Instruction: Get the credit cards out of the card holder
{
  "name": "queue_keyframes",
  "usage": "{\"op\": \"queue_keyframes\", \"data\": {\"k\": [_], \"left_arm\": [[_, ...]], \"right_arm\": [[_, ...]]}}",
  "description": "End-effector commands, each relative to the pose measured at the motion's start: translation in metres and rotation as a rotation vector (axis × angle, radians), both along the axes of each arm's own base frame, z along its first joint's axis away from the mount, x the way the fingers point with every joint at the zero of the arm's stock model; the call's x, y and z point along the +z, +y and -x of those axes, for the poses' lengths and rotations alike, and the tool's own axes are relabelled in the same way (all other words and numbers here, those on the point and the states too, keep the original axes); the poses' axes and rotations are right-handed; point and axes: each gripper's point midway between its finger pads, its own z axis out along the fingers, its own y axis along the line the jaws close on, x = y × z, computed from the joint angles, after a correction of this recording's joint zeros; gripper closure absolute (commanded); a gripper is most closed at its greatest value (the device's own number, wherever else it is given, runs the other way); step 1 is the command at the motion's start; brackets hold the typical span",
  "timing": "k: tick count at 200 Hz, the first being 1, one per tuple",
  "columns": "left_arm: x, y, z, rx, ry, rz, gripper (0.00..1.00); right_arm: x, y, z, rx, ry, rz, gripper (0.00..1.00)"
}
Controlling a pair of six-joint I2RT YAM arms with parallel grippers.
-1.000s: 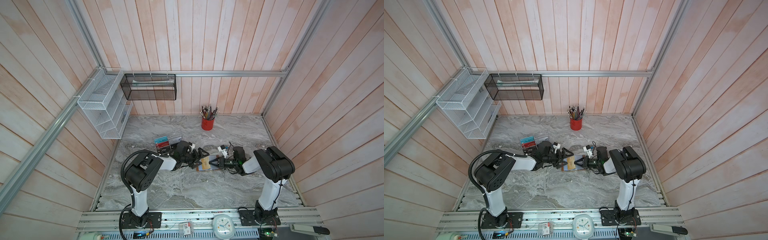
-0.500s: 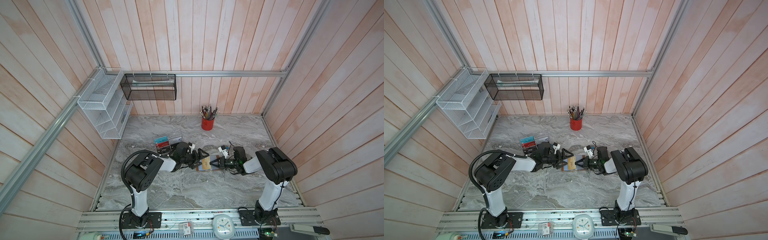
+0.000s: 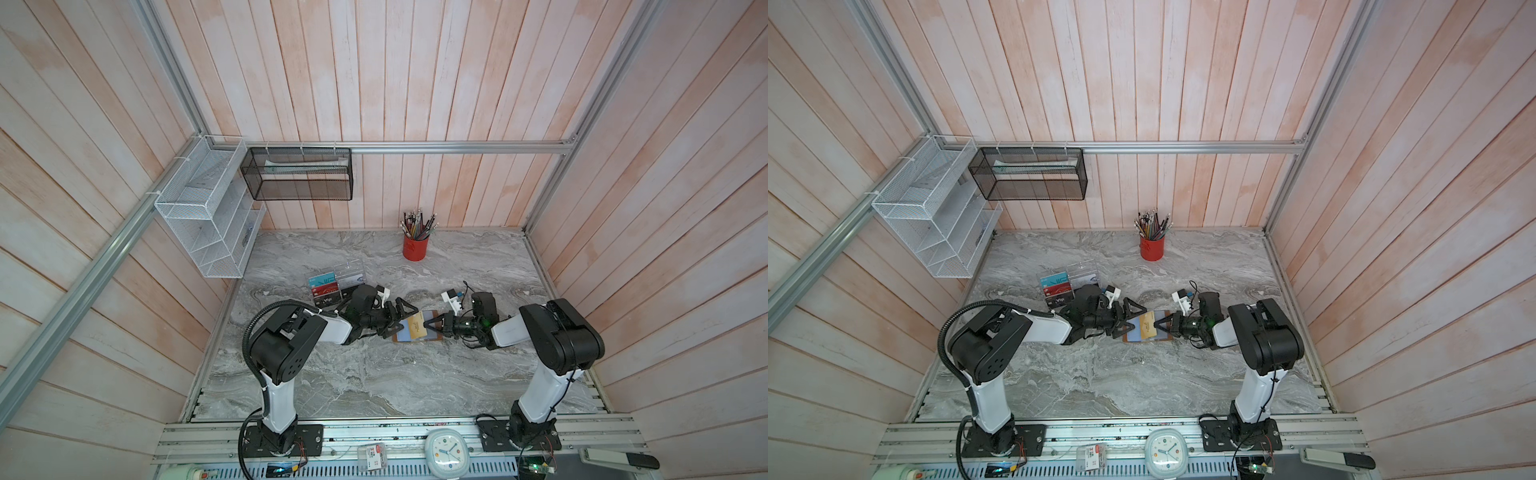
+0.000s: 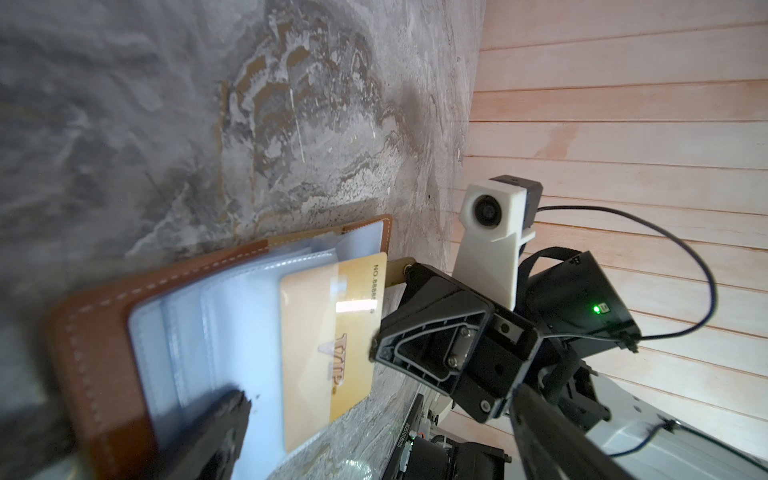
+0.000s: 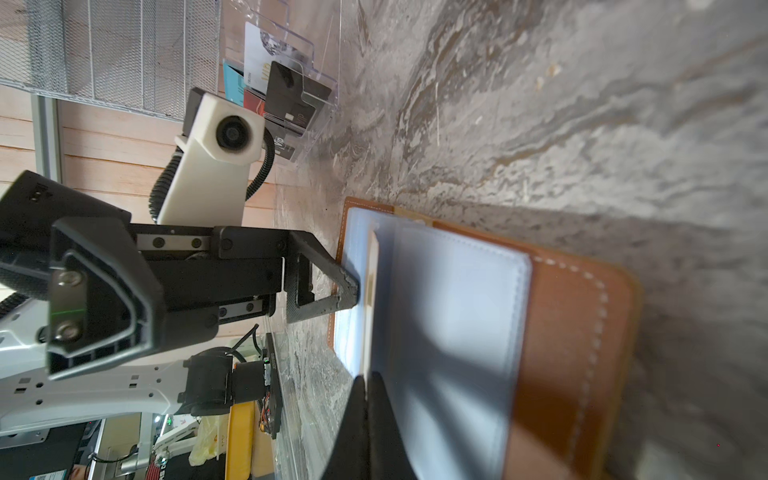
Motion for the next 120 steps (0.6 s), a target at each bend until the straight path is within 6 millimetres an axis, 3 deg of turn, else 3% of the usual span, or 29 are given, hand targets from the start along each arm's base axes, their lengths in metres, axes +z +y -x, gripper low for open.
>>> {"op": "queue_keyframes", "data": {"k": [1, 120], "left_arm": [[-0.056, 0.027, 0.019, 0.036, 0.140, -0.161, 0.00], [-0.034, 0.019, 0.008, 0.015, 0.059, -0.137, 0.00]], "right_arm": [[0.004, -0.004, 0.000, -0.010, -0.027, 0.010, 1.00], [0.027, -0.019, -0.012, -0.065, -0.076, 0.035, 1.00]]}}
